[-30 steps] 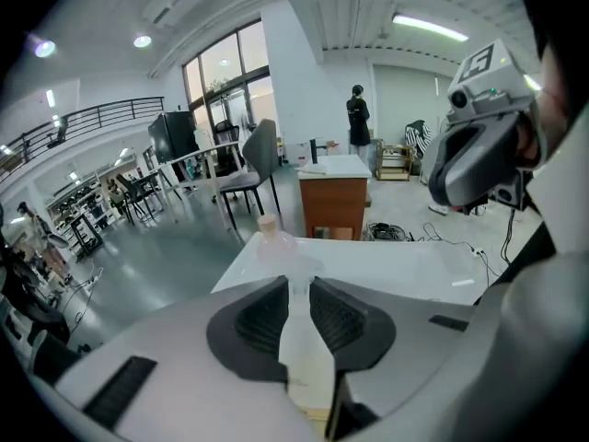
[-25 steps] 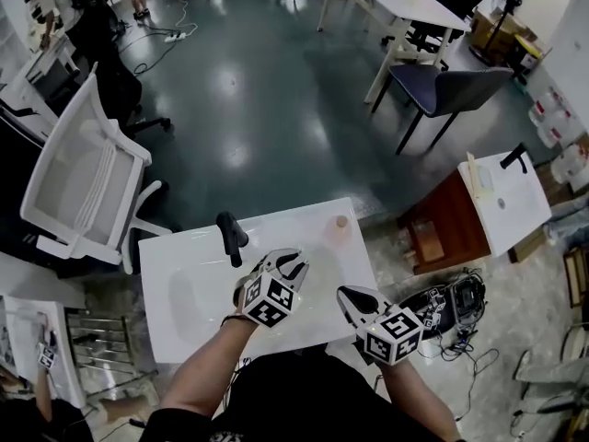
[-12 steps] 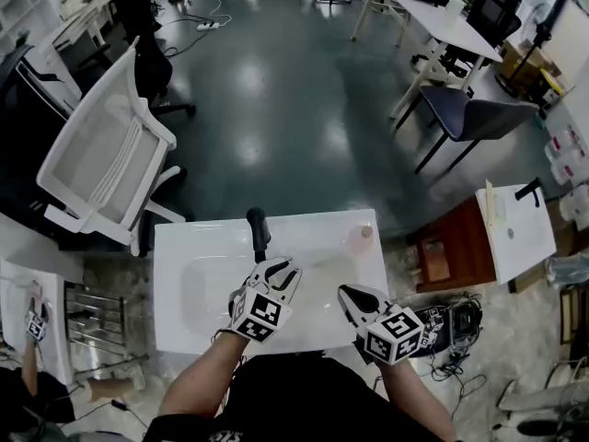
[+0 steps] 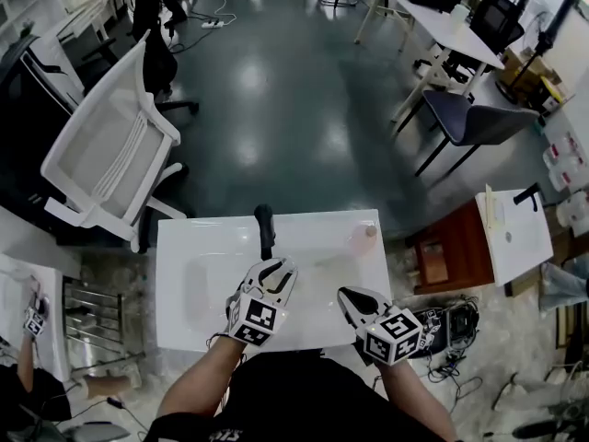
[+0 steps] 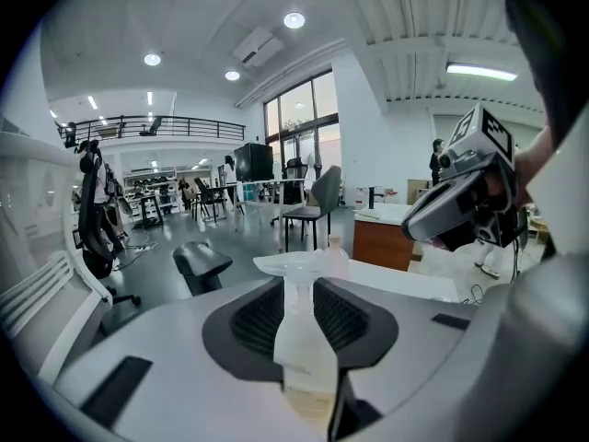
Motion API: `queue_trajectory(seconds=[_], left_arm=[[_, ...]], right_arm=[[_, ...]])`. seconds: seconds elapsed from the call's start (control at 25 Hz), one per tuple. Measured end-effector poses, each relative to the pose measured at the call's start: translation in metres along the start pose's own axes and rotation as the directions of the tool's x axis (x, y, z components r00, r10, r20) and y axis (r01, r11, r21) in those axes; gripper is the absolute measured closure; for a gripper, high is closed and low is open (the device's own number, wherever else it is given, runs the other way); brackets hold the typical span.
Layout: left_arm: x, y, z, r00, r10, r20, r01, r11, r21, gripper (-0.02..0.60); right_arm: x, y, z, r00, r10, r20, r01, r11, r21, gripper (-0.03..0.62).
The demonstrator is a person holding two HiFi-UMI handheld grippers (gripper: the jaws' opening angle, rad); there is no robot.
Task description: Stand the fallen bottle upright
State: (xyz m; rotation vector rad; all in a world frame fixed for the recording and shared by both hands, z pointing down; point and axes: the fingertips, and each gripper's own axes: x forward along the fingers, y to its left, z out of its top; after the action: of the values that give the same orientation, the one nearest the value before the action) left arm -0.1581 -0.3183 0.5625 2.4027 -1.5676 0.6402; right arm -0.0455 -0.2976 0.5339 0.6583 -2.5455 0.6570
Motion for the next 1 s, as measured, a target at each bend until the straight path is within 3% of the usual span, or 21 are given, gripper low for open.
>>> queue_trajectory(seconds=[0.16, 0.52, 0.8, 1.0], left_arm=[[-0.012, 0.007, -0.008, 1.000, 0.015, 0.002, -0.015, 0.999, -0.039, 0.471], [-0.026, 0.015, -0.013, 1.000, -0.031, 0.002, 0.031, 0.997, -0.064, 0.440], [-0.035, 0.020, -0.022, 0.992, -0.119, 0.036, 0.123, 0.988, -0.098, 0.437], [-0.036, 0.022, -0.022, 0.986, -0.163, 0.042, 0.166, 0.984, -0.063, 0.400]], right_arm=[[0.000, 0.005, -0.002, 1.000, -0.008, 0.000, 0.008, 1.000, 0.001, 0.580], [0.001, 0.030, -0.010, 1.000, -0.026, 0.005, 0.026, 1.000, 0.006, 0.580], [-0.003, 0.045, -0.018, 0.996, -0.081, 0.025, 0.081, 0.996, 0.022, 0.580], [-0.007, 0.054, -0.025, 0.993, -0.115, 0.038, 0.114, 0.993, 0.037, 0.580]])
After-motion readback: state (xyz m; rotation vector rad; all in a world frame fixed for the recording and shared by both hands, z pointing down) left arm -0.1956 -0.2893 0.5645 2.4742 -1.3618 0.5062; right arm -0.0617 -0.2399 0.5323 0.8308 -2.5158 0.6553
